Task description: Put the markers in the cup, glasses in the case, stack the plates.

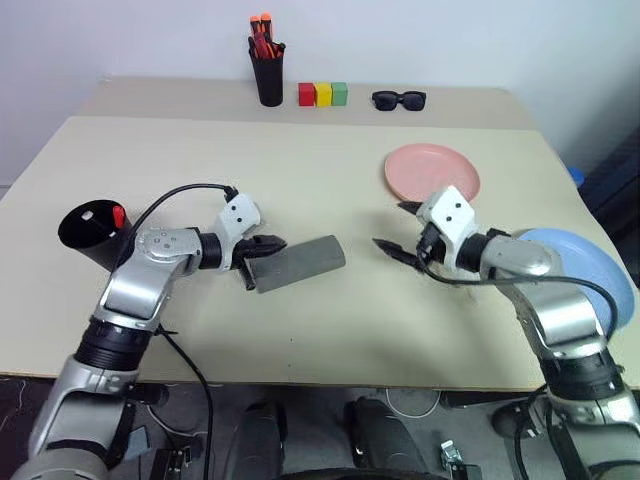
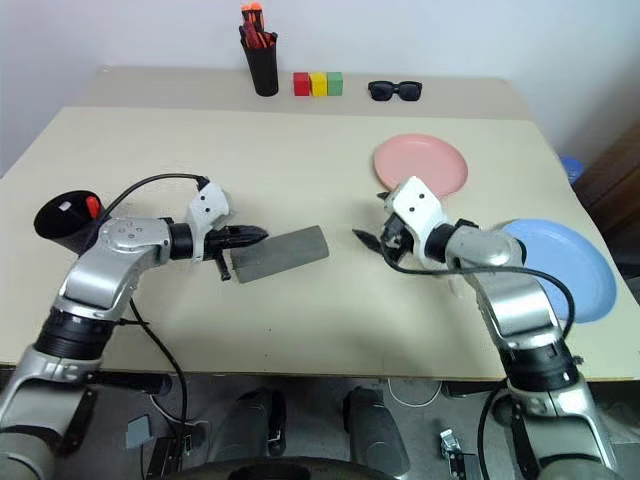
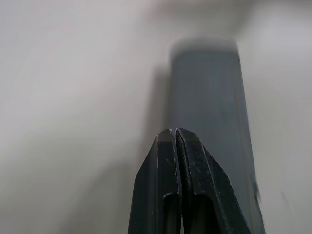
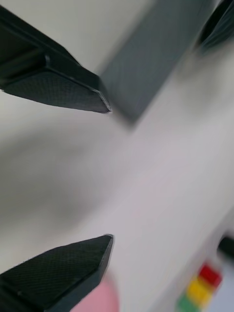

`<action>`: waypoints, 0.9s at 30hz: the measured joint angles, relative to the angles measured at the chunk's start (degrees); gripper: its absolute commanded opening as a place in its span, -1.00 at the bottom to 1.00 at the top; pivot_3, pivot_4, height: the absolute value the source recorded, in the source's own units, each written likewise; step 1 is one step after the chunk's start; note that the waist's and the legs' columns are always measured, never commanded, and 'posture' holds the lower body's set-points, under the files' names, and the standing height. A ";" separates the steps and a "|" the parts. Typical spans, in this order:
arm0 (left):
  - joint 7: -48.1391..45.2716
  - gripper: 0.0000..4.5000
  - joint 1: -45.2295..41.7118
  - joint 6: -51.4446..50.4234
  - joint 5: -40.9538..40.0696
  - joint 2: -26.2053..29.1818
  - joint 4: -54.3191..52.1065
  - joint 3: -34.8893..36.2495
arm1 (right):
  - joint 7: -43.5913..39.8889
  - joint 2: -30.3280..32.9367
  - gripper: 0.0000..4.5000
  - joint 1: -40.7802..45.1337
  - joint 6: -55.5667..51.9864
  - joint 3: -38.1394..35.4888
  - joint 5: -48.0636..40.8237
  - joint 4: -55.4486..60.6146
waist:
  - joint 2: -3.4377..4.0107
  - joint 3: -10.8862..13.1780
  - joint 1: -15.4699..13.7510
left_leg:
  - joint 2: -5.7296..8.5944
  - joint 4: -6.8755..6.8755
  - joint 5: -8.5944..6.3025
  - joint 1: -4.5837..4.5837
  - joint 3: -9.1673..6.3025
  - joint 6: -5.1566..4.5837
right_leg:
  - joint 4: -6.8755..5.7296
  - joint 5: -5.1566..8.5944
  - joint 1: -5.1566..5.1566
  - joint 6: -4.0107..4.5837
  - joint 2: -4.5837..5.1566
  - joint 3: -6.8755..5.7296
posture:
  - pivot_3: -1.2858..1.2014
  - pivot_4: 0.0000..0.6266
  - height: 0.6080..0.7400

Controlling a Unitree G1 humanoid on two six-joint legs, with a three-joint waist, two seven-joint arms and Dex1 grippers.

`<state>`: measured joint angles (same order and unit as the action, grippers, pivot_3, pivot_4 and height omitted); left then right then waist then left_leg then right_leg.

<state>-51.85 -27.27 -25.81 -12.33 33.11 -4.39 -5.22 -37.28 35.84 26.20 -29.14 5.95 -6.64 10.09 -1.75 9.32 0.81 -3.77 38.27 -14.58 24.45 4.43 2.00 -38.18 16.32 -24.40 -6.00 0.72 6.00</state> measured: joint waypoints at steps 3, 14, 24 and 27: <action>2.42 -0.98 2.51 4.69 -1.25 -1.73 -3.28 3.09 | 4.71 0.21 0.79 4.42 2.56 2.89 7.78 -9.17 | 0.01 -0.01 0.09 | 0.00 -0.05 0.00 -0.01 0.00 0.00 | -0.01 0.00 -0.02 -0.01 -0.02 0.00 | 0.03 -0.52 0.78; 7.34 -1.00 12.05 3.53 -9.05 -5.09 -15.41 6.89 | 15.52 -2.89 0.55 18.13 23.54 12.17 24.45 -45.11 | 0.03 -0.01 0.50 | 0.00 -0.05 0.00 -0.05 0.06 0.00 | -0.02 -0.01 -0.01 -0.02 -0.01 0.05 | 0.03 -0.52 0.78; 9.62 -1.00 16.42 2.49 -10.99 -4.29 -18.84 7.15 | 19.01 -3.78 -0.98 21.50 33.49 14.91 30.46 -57.12 | 0.03 -0.01 0.86 | -0.01 -0.06 0.00 -0.06 0.05 0.01 | -0.03 -0.01 -0.01 -0.02 -0.01 0.05 | 0.03 -0.52 0.78; 9.62 -1.00 16.58 2.49 -11.49 -4.01 -19.07 7.10 | 19.65 -3.59 -0.98 21.46 33.83 14.78 30.72 -56.62 | 0.04 0.00 1.28 | -0.01 -0.07 0.00 -0.05 0.04 0.01 | -0.03 -0.01 -0.01 -0.02 -0.01 0.05 | 0.03 -0.52 0.78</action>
<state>-42.23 -10.69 -23.32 -23.82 29.10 -23.46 1.88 -17.63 32.25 47.66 4.69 20.73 24.08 -46.53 -1.71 9.31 2.09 -3.78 38.20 -14.57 24.41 4.47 2.01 -38.20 16.31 -24.41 -6.02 0.72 6.05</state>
